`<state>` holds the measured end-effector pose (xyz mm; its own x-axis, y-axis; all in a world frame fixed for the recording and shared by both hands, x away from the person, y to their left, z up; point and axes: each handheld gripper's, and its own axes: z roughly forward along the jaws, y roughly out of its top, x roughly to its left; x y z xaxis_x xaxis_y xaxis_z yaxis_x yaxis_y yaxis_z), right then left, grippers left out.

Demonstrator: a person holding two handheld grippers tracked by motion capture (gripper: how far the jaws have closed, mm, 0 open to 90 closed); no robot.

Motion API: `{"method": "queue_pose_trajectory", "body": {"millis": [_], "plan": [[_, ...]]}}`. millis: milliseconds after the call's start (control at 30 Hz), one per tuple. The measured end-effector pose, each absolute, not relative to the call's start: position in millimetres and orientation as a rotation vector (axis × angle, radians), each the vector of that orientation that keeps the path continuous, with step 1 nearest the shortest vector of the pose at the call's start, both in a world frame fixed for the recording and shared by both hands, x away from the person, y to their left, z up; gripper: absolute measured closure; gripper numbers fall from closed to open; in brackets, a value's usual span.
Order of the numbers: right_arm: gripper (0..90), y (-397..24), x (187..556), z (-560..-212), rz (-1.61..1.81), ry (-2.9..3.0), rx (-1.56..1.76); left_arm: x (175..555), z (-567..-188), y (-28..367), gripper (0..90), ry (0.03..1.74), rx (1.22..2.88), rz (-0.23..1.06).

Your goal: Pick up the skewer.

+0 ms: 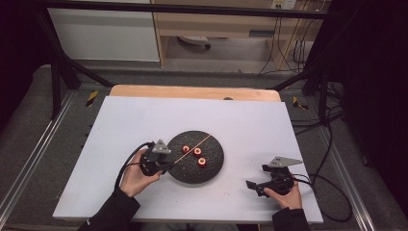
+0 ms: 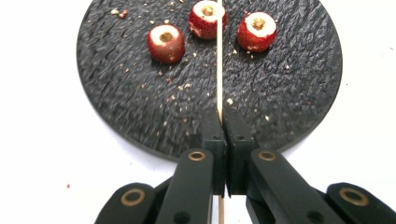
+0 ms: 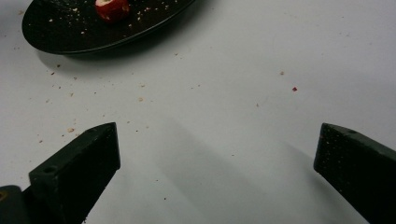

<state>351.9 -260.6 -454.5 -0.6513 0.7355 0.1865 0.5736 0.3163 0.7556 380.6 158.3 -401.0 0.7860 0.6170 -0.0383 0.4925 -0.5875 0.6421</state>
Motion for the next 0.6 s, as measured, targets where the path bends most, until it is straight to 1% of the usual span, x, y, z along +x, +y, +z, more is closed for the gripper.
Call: {"method": "queue_pose_trajectory", "body": {"millis": [300,600], "plan": [[0.6,-259.5,353.1,-453.8,1.23,2.376,1.24,359.8,-405.1,182.7,88.2,0.85,2.207,0.285],[0.5,-249.5,355.0,-447.4,1.213,2.382,1.218,343.9,-412.1,208.0,88.2,0.897,2.127,0.329]]}}
